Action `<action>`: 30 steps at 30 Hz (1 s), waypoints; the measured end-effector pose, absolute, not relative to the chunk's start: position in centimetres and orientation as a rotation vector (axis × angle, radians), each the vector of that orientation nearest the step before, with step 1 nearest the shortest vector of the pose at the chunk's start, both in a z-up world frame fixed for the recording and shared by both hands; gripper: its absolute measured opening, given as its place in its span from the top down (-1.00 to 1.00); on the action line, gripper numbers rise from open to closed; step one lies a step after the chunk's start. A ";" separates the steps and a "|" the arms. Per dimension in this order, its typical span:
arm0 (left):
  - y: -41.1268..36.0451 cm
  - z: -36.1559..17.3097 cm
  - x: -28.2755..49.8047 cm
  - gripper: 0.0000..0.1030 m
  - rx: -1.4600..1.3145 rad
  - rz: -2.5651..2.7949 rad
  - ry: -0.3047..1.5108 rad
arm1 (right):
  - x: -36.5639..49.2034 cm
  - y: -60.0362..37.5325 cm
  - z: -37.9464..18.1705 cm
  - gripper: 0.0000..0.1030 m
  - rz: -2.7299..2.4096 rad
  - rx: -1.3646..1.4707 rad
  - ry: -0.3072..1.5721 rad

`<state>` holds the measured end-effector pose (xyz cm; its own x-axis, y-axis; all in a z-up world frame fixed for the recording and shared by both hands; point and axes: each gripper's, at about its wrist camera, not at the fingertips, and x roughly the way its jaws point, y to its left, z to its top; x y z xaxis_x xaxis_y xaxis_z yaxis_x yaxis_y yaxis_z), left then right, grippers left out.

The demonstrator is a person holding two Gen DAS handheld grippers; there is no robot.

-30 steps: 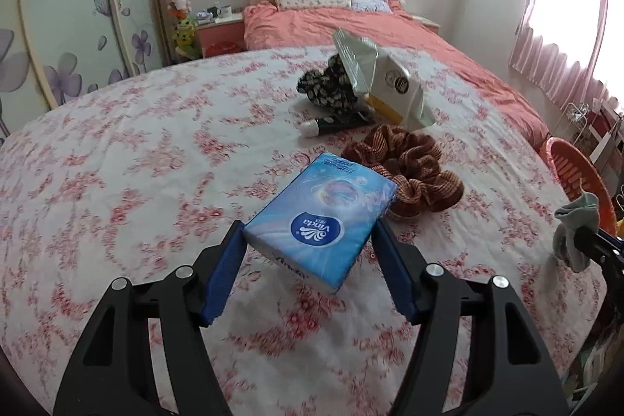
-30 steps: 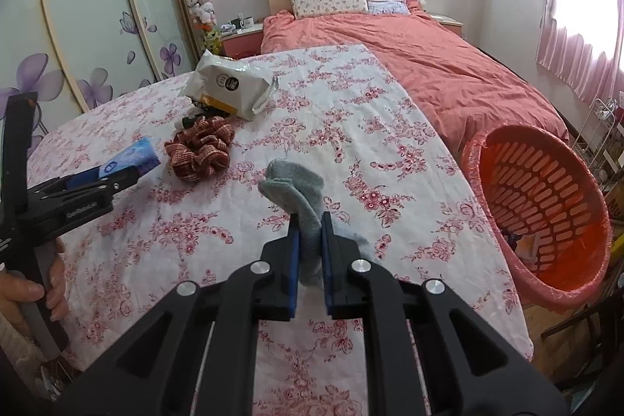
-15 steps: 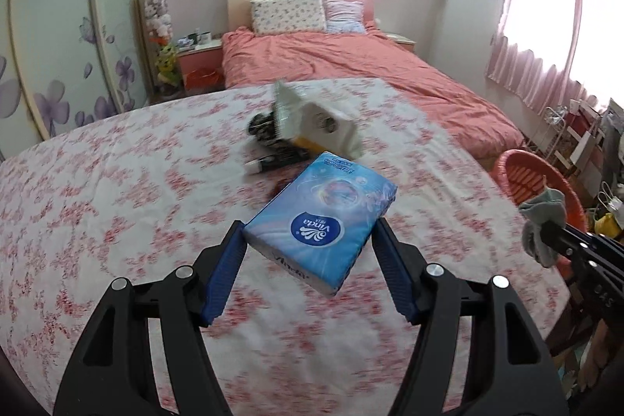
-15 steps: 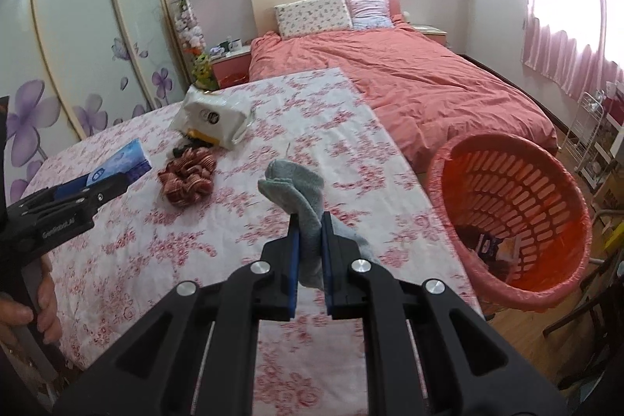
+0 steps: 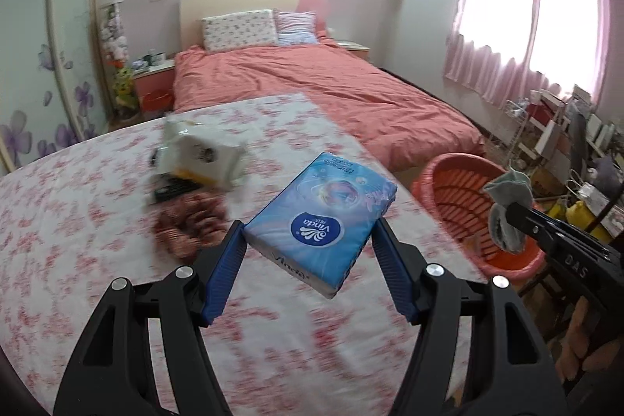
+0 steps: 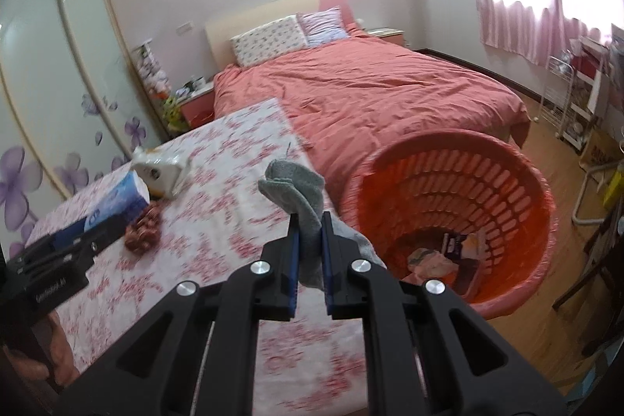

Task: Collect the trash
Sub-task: 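Carry the tissue pack and sock over the orange basket with both tools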

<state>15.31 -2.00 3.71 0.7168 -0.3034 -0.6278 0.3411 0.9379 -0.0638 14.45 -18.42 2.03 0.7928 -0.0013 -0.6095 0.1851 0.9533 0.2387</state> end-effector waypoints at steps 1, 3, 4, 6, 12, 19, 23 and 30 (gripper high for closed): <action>-2.8 3.6 15.4 -0.28 0.061 -0.370 0.684 | 14.4 -19.3 2.0 0.79 -0.113 0.308 0.644; -4.5 3.3 15.7 -0.28 0.068 -0.399 0.682 | 14.3 -20.7 2.0 0.79 -0.131 0.328 0.636; -5.2 3.2 15.8 -0.28 0.071 -0.410 0.681 | 14.3 -21.5 1.9 0.79 -0.141 0.338 0.631; -6.9 3.0 16.0 -0.28 0.074 -0.438 0.679 | 14.2 -22.9 1.8 0.79 -0.160 0.357 0.620; -10.9 2.5 16.0 -0.28 0.088 -0.512 0.672 | 13.8 -26.6 1.6 0.79 -0.203 0.406 0.588; -14.9 1.8 16.0 -0.28 0.100 -0.591 0.676 | 13.8 -30.1 0.5 0.79 -0.236 0.452 0.575; -16.8 1.1 15.9 -0.28 0.108 -0.622 0.688 | 13.8 -31.8 -0.4 0.79 -0.250 0.477 0.577; -19.1 0.2 16.2 -0.28 0.113 -0.657 0.714 | 13.9 -33.8 -1.7 0.79 -0.255 0.513 0.573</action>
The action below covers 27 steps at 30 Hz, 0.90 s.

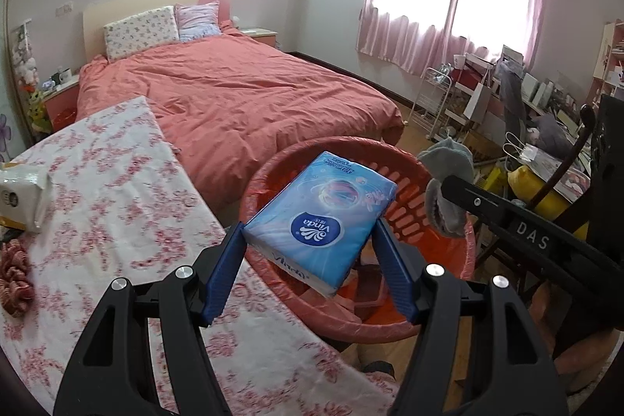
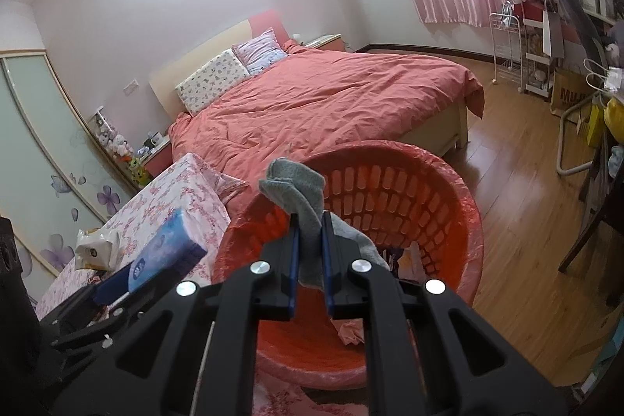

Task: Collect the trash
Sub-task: 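Carry the tissue pack and sock over the orange basket with both tools, then open both tools to drop the tissue pack and sock into the basket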

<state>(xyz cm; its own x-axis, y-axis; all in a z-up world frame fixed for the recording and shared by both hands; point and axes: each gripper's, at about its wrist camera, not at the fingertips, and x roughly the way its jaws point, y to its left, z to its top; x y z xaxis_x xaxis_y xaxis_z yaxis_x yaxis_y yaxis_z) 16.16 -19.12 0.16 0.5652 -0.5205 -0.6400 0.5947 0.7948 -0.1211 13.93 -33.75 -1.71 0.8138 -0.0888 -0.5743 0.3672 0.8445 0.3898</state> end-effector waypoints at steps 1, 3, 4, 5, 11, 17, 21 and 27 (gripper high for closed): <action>-19.4 0.0 16.2 -0.28 0.112 -0.661 0.718 | 13.9 -34.0 -1.9 0.79 -0.253 0.519 0.571; -19.8 -0.1 16.3 -0.28 0.113 -0.665 0.723 | 13.9 -34.5 -2.1 0.78 -0.251 0.528 0.568; -20.1 -0.2 16.4 -0.28 0.114 -0.668 0.726 | 13.9 -34.6 -2.2 0.78 -0.251 0.532 0.567; -20.2 -0.3 16.3 -0.28 0.115 -0.671 0.727 | 13.9 -34.8 -2.3 0.78 -0.251 0.535 0.566; -21.3 -0.8 16.4 -0.28 0.124 -0.681 0.740 | 14.1 -35.7 -2.8 0.78 -0.253 0.557 0.561; -22.1 -1.6 16.7 -0.29 0.128 -0.682 0.763 | 15.0 -36.1 -3.0 0.69 -0.271 0.554 0.563; -22.2 -2.1 17.1 -0.32 0.129 -0.673 0.785 | 15.5 -36.5 -3.4 0.46 -0.293 0.553 0.576; -21.1 -2.4 17.4 -0.38 0.132 -0.635 0.802 | 15.4 -36.3 -3.7 0.18 -0.317 0.532 0.588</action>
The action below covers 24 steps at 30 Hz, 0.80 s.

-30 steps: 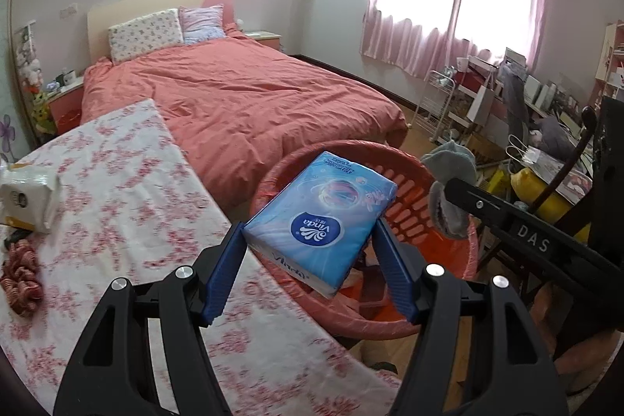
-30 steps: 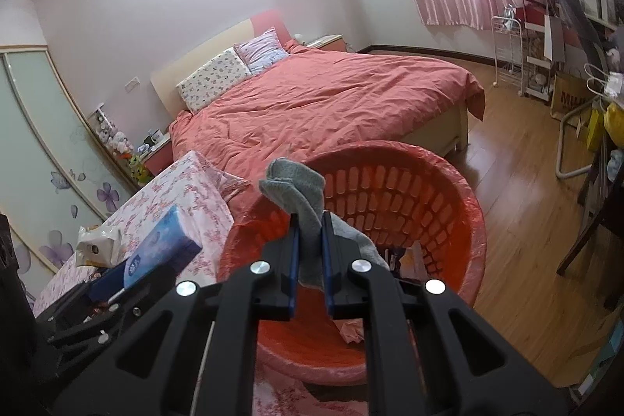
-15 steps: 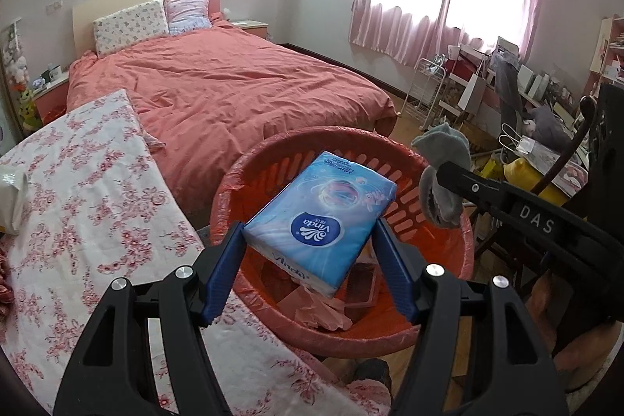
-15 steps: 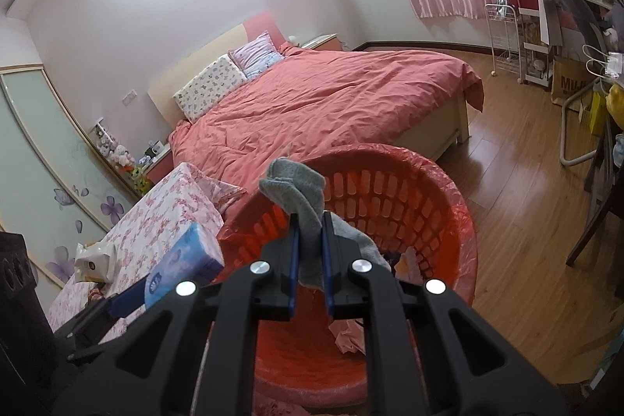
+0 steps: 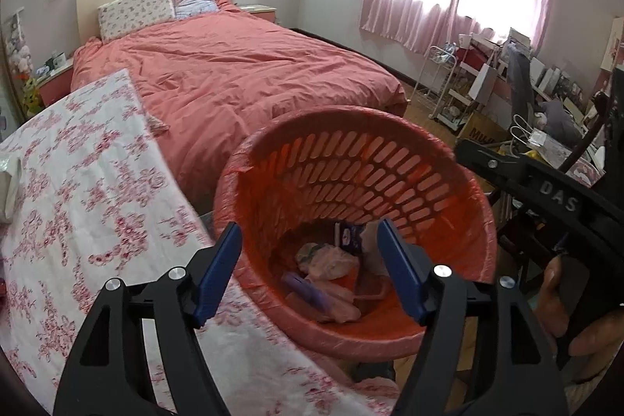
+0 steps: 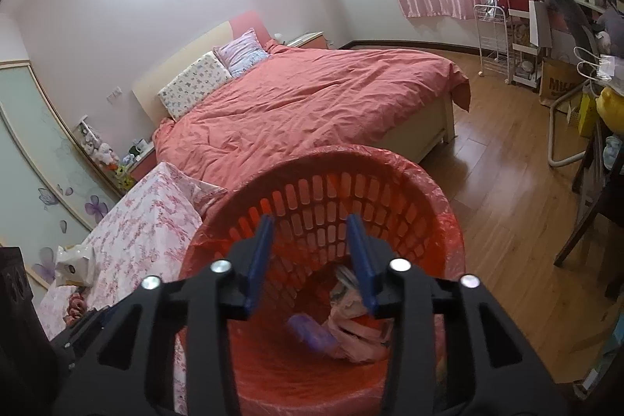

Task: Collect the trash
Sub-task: 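Open both tools to drop the tissue pack and sock into the basket, then grasp the brown plaid scrunchie with the right tool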

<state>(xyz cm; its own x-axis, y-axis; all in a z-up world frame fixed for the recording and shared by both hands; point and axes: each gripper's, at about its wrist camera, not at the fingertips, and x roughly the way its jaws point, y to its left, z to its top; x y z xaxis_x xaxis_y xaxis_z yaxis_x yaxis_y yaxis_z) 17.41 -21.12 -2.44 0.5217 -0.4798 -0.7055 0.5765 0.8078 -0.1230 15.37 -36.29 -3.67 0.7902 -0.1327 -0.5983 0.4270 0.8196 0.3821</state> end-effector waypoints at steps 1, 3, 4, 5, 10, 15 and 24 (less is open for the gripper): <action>-20.8 -2.4 17.4 -0.38 0.129 -0.628 0.803 | 15.3 -36.3 -3.7 0.18 -0.320 0.529 0.589; -19.7 -2.2 17.4 -0.38 0.124 -0.607 0.797 | 15.1 -36.2 -3.7 0.18 -0.326 0.525 0.595; -19.2 -2.0 17.4 -0.38 0.126 -0.596 0.793 | 15.0 -36.2 -3.6 0.18 -0.326 0.523 0.596; -18.6 -1.9 17.3 -0.38 0.133 -0.579 0.786 | 14.9 -36.0 -3.5 0.18 -0.326 0.520 0.598; -15.1 -1.1 17.3 -0.38 0.140 -0.507 0.757 | 14.9 -34.1 -2.7 0.18 -0.309 0.474 0.608; -10.7 -0.5 17.4 -0.38 0.128 -0.420 0.745 | 15.5 -31.0 -2.0 0.18 -0.262 0.429 0.627; -1.0 -0.5 17.1 -0.43 0.062 -0.253 0.753 | 17.7 -22.5 -1.0 0.18 -0.130 0.324 0.674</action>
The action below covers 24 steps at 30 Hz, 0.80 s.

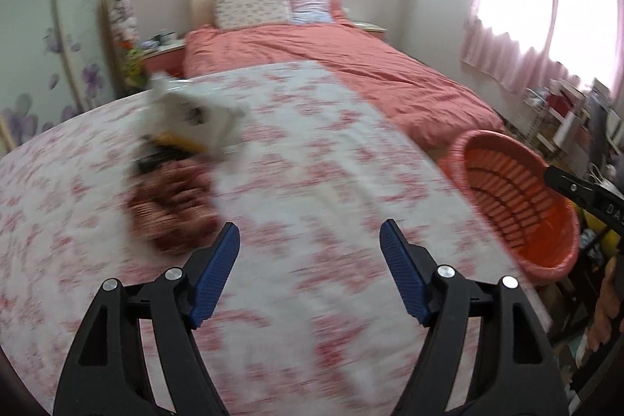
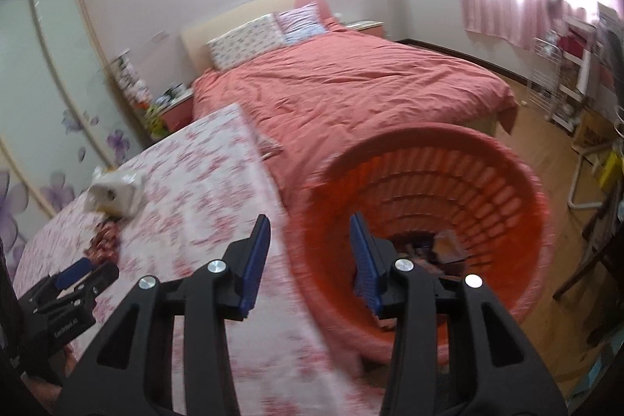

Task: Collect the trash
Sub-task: 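Grasp the brown plaid scrunchie with the right tool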

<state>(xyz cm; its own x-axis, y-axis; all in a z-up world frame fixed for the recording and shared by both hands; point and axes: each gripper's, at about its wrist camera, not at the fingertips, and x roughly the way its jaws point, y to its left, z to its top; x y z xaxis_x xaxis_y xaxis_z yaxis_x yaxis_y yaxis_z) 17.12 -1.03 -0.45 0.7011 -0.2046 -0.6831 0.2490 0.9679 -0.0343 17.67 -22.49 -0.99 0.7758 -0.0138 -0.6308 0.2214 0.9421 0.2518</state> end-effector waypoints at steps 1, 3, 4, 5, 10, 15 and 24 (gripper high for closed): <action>0.1 -0.4 17.1 -0.43 0.057 -0.231 0.753 | 18.0 -21.2 -0.9 0.18 -0.110 0.307 0.680; 2.3 -0.4 17.0 -0.43 0.046 -0.188 0.752 | 18.7 -19.0 -0.8 0.18 -0.075 0.283 0.692; 3.4 -0.4 17.0 -0.43 0.040 -0.166 0.752 | 19.1 -17.8 -0.7 0.18 -0.055 0.270 0.698; 4.8 -0.4 16.9 -0.43 0.034 -0.139 0.752 | 19.4 -16.7 -0.6 0.18 -0.038 0.258 0.704; 9.9 -0.6 16.9 -0.43 0.010 -0.039 0.754 | 21.3 -10.2 -0.7 0.18 0.059 0.183 0.741; 14.3 -0.9 16.7 -0.43 -0.024 0.036 0.759 | 23.3 -4.3 -1.4 0.18 0.140 0.130 0.785; 18.8 -1.5 16.4 -0.43 -0.078 0.090 0.771 | 26.7 2.9 -2.5 0.28 0.223 0.076 0.842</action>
